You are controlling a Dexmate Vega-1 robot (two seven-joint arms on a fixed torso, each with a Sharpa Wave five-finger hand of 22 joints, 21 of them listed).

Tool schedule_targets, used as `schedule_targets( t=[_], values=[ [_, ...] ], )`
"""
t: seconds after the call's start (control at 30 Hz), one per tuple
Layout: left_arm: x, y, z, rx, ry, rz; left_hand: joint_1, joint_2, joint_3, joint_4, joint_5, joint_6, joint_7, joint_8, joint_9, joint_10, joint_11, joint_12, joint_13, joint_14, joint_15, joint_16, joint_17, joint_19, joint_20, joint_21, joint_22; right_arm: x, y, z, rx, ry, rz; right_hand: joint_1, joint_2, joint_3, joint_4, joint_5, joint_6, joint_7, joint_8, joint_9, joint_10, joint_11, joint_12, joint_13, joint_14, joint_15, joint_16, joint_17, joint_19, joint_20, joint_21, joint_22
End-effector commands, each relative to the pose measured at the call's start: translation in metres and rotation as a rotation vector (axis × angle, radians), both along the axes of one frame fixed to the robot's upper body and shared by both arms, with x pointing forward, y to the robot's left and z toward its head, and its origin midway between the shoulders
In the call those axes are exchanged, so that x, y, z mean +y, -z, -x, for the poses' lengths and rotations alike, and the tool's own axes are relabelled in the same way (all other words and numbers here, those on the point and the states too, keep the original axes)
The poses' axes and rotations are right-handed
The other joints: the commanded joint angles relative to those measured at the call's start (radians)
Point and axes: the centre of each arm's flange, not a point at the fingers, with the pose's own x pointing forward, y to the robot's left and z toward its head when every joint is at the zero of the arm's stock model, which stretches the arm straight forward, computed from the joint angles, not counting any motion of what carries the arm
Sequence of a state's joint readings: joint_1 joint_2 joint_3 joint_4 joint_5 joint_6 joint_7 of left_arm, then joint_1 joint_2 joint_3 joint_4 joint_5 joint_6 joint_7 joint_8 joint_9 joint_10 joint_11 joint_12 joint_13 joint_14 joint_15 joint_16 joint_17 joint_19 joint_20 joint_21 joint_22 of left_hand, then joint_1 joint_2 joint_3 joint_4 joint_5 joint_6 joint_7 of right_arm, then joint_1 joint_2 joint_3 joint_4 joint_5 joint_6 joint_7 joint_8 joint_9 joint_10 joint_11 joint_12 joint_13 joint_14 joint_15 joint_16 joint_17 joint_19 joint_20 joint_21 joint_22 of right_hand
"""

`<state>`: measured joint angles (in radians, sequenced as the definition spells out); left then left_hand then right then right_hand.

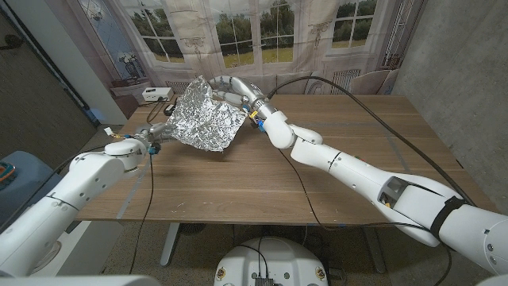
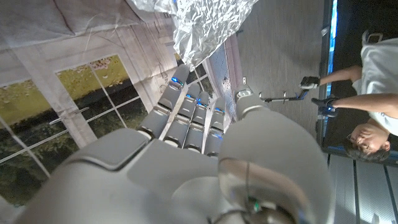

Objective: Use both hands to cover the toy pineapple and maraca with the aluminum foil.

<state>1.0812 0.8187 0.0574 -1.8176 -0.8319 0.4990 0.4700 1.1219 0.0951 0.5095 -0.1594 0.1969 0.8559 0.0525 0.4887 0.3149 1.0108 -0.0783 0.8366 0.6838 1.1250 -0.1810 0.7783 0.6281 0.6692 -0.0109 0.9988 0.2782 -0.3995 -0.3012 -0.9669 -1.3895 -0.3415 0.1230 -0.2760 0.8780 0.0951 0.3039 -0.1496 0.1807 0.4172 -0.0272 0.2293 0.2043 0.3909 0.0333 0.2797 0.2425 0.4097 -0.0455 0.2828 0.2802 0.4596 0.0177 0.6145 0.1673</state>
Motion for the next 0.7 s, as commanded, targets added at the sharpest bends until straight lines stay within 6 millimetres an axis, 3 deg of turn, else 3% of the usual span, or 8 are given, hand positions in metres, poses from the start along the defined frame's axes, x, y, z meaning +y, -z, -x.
schedule_targets(
  t=[0.03,0.1,0.17,0.27,0.43,0.5,0.6,0.7],
  values=[
    [0.006,0.004,-0.010,0.025,0.034,0.045,0.044,0.027,0.023,-0.016,-0.001,0.088,0.099,-0.006,0.104,0.015,0.004,-0.001,0.006,0.011,-0.028,-0.005,0.007,-0.005,0.004,0.010,-0.001,0.024,0.015,-0.002,0.212,-0.039,0.397,-0.039,0.019,-0.018,0.028,-0.004,-0.047,0.006,-0.023,0.002,-0.046,0.009,-0.034,-0.006,-0.074,0.005,-0.025,-0.004,-0.079,0.026,-0.049,0.002],
    [0.007,0.005,-0.011,0.029,0.035,0.051,0.045,0.027,0.023,-0.016,-0.001,0.088,0.097,-0.007,0.105,0.015,0.007,-0.002,0.005,0.009,-0.026,-0.005,0.010,-0.006,0.004,0.014,-0.002,0.027,0.017,-0.006,0.250,-0.052,0.416,-0.072,0.058,-0.015,0.053,0.000,-0.057,0.004,-0.026,0.002,-0.063,0.015,-0.048,-0.010,-0.106,0.012,-0.037,-0.007,-0.131,0.031,-0.083,0.001],
    [0.009,0.006,-0.013,0.035,0.034,0.057,0.047,0.026,0.023,-0.017,-0.001,0.090,0.099,-0.008,0.107,0.017,0.008,-0.001,0.008,0.011,-0.026,-0.005,0.012,-0.007,0.004,0.018,-0.003,0.031,0.021,-0.008,0.263,-0.049,0.441,-0.100,0.063,-0.019,0.064,0.002,-0.078,-0.007,-0.034,0.002,-0.097,0.018,-0.066,-0.015,-0.151,0.018,-0.057,-0.015,-0.199,0.068,-0.123,0.001],
    [0.010,0.007,-0.015,0.044,0.034,0.061,0.050,0.025,0.025,-0.017,-0.001,0.090,0.099,-0.011,0.109,0.014,0.010,-0.002,0.011,0.013,-0.023,-0.005,0.014,-0.009,0.004,0.023,-0.004,0.037,0.026,-0.009,0.246,-0.015,0.480,-0.163,0.010,-0.061,0.070,-0.006,-0.136,-0.016,-0.046,0.000,-0.154,0.020,-0.087,-0.021,-0.205,0.029,-0.080,-0.038,-0.232,0.118,-0.164,0.002],
    [0.012,0.009,-0.018,0.060,0.030,0.065,0.053,0.023,0.026,-0.017,-0.001,0.094,0.101,-0.014,0.111,0.016,0.013,-0.002,0.013,0.016,-0.021,-0.005,0.019,-0.010,0.006,0.032,-0.007,0.044,0.030,-0.010,0.220,0.067,0.529,-0.191,-0.005,-0.080,0.062,0.002,-0.203,-0.038,-0.049,-0.001,-0.248,0.004,-0.100,-0.025,-0.292,0.058,-0.098,-0.060,-0.293,0.160,-0.224,0.003],
    [0.012,0.009,-0.019,0.068,0.032,0.061,0.055,0.022,0.026,-0.018,-0.001,0.093,0.103,-0.015,0.114,0.017,0.015,-0.002,0.014,0.016,-0.020,-0.005,0.021,-0.011,0.006,0.035,-0.008,0.047,0.031,-0.011,0.211,0.090,0.539,-0.176,0.005,-0.072,0.048,0.004,-0.213,-0.047,-0.044,-0.002,-0.271,-0.017,-0.097,-0.027,-0.330,0.057,-0.101,-0.068,-0.328,0.166,-0.252,0.003],
    [0.012,0.008,-0.021,0.080,0.035,0.057,0.058,0.022,0.028,-0.017,-0.001,0.097,0.107,-0.017,0.116,0.018,0.021,-0.002,0.017,0.016,-0.019,-0.007,0.024,-0.013,0.006,0.042,-0.010,0.049,0.030,-0.013,0.194,0.119,0.537,-0.154,0.019,-0.058,0.026,0.001,-0.252,-0.059,-0.047,-0.003,-0.321,-0.018,-0.098,-0.029,-0.418,0.063,-0.109,-0.079,-0.403,0.149,-0.306,0.004],
    [0.011,0.006,-0.022,0.090,0.044,0.045,0.061,0.021,0.029,-0.017,-0.001,0.097,0.108,-0.020,0.117,0.021,0.022,-0.003,0.015,0.016,-0.018,-0.007,0.026,-0.016,0.007,0.046,-0.011,0.051,0.027,-0.013,0.152,0.138,0.516,-0.156,0.021,-0.058,0.026,0.000,-0.256,-0.061,-0.044,-0.004,-0.328,-0.023,-0.095,-0.030,-0.426,0.064,-0.104,-0.081,-0.405,0.143,-0.313,0.004]
  ],
)
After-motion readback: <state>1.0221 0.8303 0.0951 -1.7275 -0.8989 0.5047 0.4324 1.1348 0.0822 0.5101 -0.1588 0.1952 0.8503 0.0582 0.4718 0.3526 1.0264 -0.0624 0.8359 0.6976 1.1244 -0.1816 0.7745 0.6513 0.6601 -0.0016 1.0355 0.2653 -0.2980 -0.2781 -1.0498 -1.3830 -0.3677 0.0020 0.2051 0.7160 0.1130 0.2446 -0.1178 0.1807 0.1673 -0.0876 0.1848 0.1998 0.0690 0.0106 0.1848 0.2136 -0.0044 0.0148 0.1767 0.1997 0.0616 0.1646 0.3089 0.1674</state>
